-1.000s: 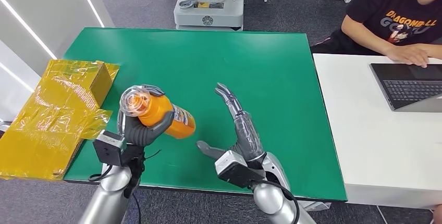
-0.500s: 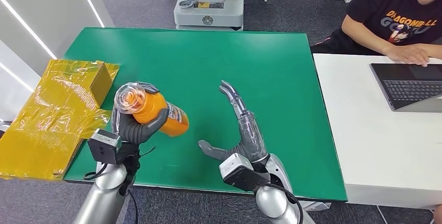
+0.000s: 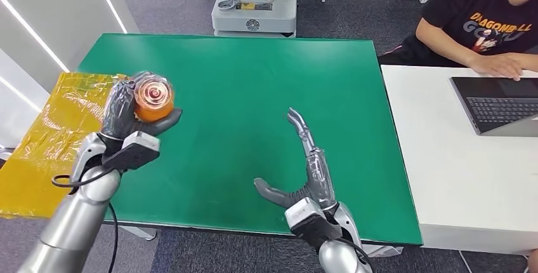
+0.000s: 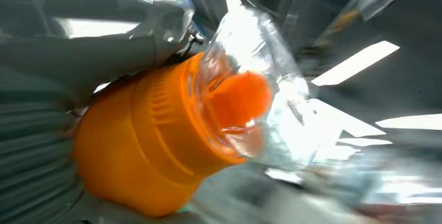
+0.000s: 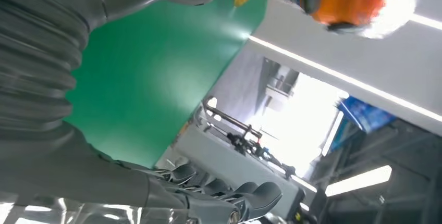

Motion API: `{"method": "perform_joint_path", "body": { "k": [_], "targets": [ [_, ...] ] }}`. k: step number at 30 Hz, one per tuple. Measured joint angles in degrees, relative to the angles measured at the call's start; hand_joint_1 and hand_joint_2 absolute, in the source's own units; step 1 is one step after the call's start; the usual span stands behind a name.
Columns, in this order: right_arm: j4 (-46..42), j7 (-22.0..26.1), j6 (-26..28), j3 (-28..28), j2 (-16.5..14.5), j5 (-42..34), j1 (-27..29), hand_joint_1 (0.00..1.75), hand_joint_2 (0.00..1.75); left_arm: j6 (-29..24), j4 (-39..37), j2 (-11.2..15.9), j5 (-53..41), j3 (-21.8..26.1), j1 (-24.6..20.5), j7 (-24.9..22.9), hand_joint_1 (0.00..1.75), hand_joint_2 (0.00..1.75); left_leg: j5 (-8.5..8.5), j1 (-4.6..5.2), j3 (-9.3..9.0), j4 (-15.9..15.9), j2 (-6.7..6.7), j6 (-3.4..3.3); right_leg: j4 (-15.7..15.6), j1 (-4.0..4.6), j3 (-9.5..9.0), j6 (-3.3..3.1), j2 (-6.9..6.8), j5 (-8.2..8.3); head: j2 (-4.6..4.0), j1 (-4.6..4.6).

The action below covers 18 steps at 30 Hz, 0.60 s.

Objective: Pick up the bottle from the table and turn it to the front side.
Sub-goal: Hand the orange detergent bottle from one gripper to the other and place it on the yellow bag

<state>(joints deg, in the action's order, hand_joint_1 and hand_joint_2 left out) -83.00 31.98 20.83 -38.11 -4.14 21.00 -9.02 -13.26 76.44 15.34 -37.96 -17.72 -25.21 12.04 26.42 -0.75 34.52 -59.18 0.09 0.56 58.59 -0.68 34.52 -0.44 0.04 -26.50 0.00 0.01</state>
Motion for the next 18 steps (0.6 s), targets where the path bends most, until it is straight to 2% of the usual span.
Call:
{"method": "perform_joint_path", "body": {
  "k": [3,5,13,18],
  "targets": [
    [-3.65,0.98,2.11,0.82,0.01,-1.79,2.98,0.00,1.75,-3.53,-6.25,5.62,-14.61,-1.15,-4.62,-3.28,1.75,1.75,0.00,0.00,-0.01,0.01,0.17,0.01,0.04,0.00,0.07,-0.02,0.18,0.01,0.00,-0.03],
    [-5.72,1.76,2.61,1.25,0.01,-3.11,4.18,0.00,1.75,-4.15,-8.88,7.98,-17.79,-1.80,-6.19,-3.14,1.75,1.75,0.00,0.00,0.00,0.01,0.18,0.02,0.05,0.00,0.08,-0.02,0.19,0.00,0.00,-0.02],
    [-12.38,6.56,3.13,1.96,0.01,-11.17,6.37,0.00,1.75,-2.32,-11.79,12.69,-22.23,-4.35,-6.79,-6.22,1.75,1.75,0.01,0.02,0.04,0.01,0.18,0.04,0.02,-0.01,0.08,-0.02,0.19,-0.01,0.00,-0.02],
    [-17.25,7.84,4.25,1.79,0.58,-14.88,7.70,0.00,1.75,-0.74,-13.12,15.32,-25.42,-5.43,-6.36,-7.20,1.75,1.75,0.02,0.01,0.04,0.01,0.19,0.04,0.02,-0.01,0.09,-0.02,0.20,-0.01,0.00,-0.02]
  ]
}}
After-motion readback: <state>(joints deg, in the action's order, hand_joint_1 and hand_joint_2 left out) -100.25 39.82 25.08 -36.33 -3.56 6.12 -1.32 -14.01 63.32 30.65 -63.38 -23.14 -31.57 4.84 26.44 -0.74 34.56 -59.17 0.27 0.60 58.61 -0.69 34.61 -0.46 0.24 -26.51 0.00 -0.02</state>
